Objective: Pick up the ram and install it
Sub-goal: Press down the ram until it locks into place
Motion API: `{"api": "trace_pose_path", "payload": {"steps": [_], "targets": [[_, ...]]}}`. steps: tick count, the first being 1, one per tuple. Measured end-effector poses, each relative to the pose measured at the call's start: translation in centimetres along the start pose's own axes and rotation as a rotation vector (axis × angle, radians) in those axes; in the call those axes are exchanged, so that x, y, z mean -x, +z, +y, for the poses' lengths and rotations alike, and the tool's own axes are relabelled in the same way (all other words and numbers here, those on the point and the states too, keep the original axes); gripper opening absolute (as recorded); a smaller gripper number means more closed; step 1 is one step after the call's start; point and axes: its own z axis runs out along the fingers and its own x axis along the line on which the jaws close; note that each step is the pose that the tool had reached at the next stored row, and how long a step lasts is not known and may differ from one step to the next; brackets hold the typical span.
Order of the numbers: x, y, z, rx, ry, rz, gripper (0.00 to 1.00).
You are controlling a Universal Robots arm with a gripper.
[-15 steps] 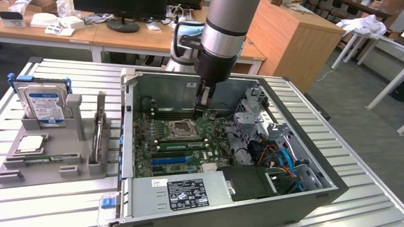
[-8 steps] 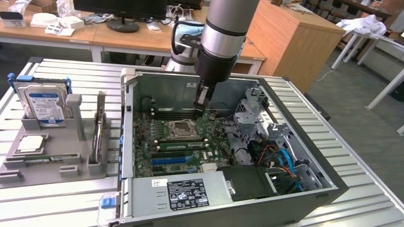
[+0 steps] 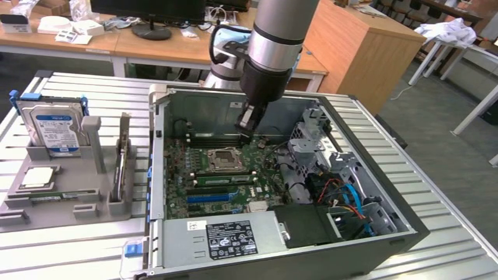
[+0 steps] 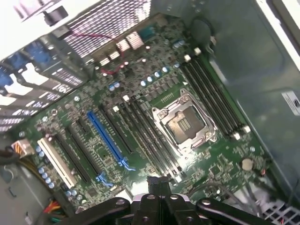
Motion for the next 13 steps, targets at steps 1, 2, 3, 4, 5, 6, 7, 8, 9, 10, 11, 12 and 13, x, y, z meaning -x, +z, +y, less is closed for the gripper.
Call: {"api": "trace_pose_path", "payload": {"steps": [1, 2, 3, 4, 5, 6, 7, 8, 9, 10, 11, 12, 13], "targets": [[0.00, 0.00, 0.00, -0.0012, 0.018, -0.0005, 0.11], [0.00, 0.01, 0.00, -0.0024, 0.035, -0.0010, 0.11], [0.00, 0.02, 0.00, -0.0034, 0.052, -0.0016, 0.11], [0.00, 0.02, 0.00, -0.0045, 0.068, -0.0019, 0.11], [0.00, 0.02, 0.00, -0.0057, 0.085, -0.0024, 0.11], [0.00, 0.02, 0.00, -0.0067, 0.102, -0.0028, 0.11], [0.00, 0.03, 0.00, -0.0079, 0.119, -0.0034, 0.11], [0.00, 0.03, 0.00, -0.0091, 0.137, -0.0038, 0.11], [0.00, 0.03, 0.00, -0.0101, 0.153, -0.0042, 0.11], [0.00, 0.03, 0.00, -0.0107, 0.162, -0.0044, 0.11], [0.00, 0.03, 0.00, -0.0107, 0.163, -0.0044, 0.11], [0.00, 0.03, 0.00, -0.0108, 0.163, -0.0045, 0.11], [0.00, 0.03, 0.00, -0.0108, 0.163, -0.0045, 0.11]]}}
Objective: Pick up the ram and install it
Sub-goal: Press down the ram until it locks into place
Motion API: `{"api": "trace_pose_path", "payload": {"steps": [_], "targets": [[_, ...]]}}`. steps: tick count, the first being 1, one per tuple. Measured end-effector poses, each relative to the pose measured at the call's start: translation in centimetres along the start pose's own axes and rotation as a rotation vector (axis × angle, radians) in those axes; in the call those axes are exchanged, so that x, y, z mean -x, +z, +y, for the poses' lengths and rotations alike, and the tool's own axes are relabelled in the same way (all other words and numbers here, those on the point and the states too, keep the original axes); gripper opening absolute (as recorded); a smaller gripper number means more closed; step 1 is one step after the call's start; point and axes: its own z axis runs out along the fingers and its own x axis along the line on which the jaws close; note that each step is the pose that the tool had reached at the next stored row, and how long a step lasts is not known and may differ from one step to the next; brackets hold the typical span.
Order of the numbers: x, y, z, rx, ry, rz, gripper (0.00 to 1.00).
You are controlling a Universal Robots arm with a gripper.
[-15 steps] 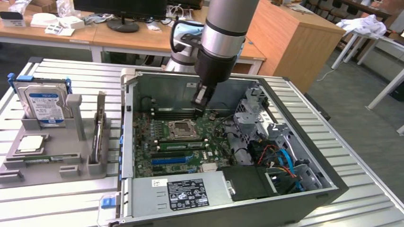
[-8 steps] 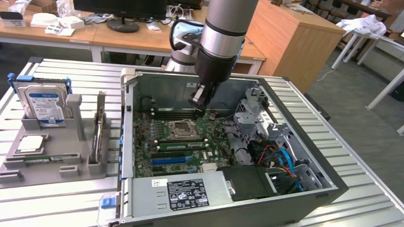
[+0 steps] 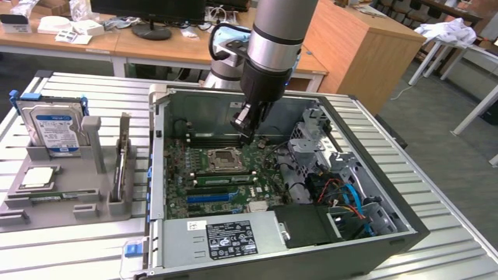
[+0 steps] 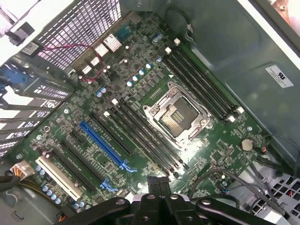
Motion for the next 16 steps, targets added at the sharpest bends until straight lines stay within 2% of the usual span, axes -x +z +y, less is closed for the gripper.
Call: {"api": "trace_pose_path", "payload": {"steps": [7, 16], "targets": [[0.00, 0.00, 0.01, 0.0006, 0.009, -0.0011, 0.11], [-0.01, 0.05, 0.01, -0.0089, 0.154, -0.0049, 0.11]]}}
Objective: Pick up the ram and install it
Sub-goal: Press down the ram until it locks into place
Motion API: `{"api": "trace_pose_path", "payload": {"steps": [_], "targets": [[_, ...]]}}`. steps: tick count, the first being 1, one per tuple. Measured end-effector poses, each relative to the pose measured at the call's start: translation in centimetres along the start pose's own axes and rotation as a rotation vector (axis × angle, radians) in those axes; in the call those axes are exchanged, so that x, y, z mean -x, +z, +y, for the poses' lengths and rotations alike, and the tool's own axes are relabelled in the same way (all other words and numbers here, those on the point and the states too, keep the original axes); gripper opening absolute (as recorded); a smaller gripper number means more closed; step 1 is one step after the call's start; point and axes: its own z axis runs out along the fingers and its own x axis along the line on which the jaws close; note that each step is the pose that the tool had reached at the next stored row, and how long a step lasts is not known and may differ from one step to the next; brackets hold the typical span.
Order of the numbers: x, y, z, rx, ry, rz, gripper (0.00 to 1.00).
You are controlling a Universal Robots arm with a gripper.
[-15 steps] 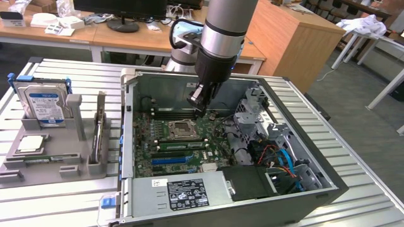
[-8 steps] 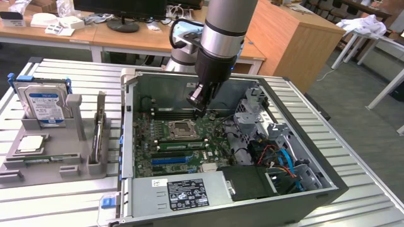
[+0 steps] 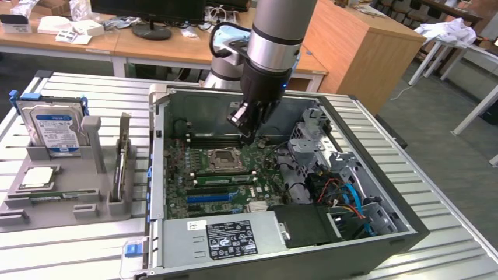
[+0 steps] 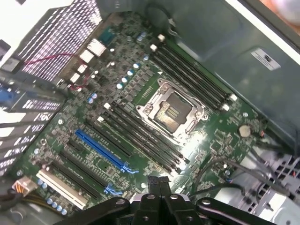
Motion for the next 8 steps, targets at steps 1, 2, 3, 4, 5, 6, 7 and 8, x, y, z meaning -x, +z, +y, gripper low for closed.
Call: {"api": "trace_pose_path", "payload": {"steps": [1, 2, 3, 4, 5, 6, 7, 8], "targets": [[0.00, 0.01, 0.00, -0.0011, 0.016, -0.0004, 0.11], [0.00, 0.02, 0.00, -0.0022, 0.033, -0.0009, 0.11], [0.00, 0.04, 0.00, -0.0033, 0.049, -0.0013, 0.11], [0.00, 0.05, 0.00, -0.0044, 0.065, -0.0018, 0.11], [0.00, 0.07, 0.00, -0.0054, 0.083, -0.0023, 0.11], [-0.01, 0.09, 0.00, -0.0065, 0.099, -0.0027, 0.11], [-0.01, 0.10, -0.01, -0.0074, 0.114, -0.0029, 0.11], [-0.01, 0.10, -0.01, -0.0077, 0.127, -0.0024, 0.11]]}}
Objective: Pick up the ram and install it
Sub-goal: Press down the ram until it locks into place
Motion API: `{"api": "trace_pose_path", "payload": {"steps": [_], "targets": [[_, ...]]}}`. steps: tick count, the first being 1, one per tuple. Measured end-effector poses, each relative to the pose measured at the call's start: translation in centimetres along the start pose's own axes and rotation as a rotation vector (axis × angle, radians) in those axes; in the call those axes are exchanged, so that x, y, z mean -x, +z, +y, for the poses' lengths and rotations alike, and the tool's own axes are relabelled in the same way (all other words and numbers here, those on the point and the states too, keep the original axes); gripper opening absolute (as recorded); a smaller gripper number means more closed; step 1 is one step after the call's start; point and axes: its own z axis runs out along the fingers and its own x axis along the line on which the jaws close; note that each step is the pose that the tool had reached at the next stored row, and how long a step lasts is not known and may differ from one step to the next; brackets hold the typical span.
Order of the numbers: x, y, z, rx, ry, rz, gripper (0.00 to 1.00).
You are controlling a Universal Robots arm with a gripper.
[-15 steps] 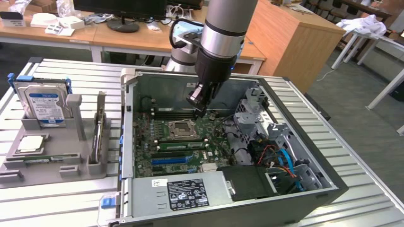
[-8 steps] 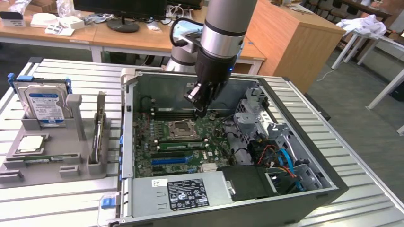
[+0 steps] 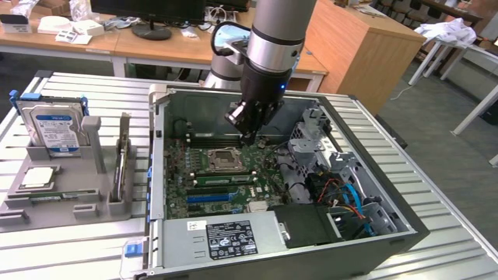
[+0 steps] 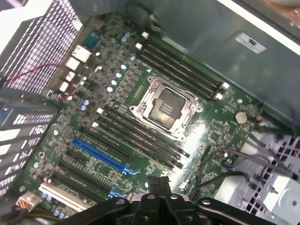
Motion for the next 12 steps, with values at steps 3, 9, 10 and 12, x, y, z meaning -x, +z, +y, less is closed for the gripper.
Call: {"api": "trace_pose_path", "payload": {"steps": [3, 9, 10, 12], "targets": [[-0.07, 0.00, 0.05, -0.0002, 0.006, 0.0000, 0.11], [-0.16, 0.02, 0.09, 0.0017, 0.056, 0.0082, 0.11], [-0.16, 0.03, 0.09, 0.0013, 0.070, 0.0085, 0.11], [-0.16, 0.05, 0.09, 0.0006, 0.095, 0.0092, 0.11]]}}
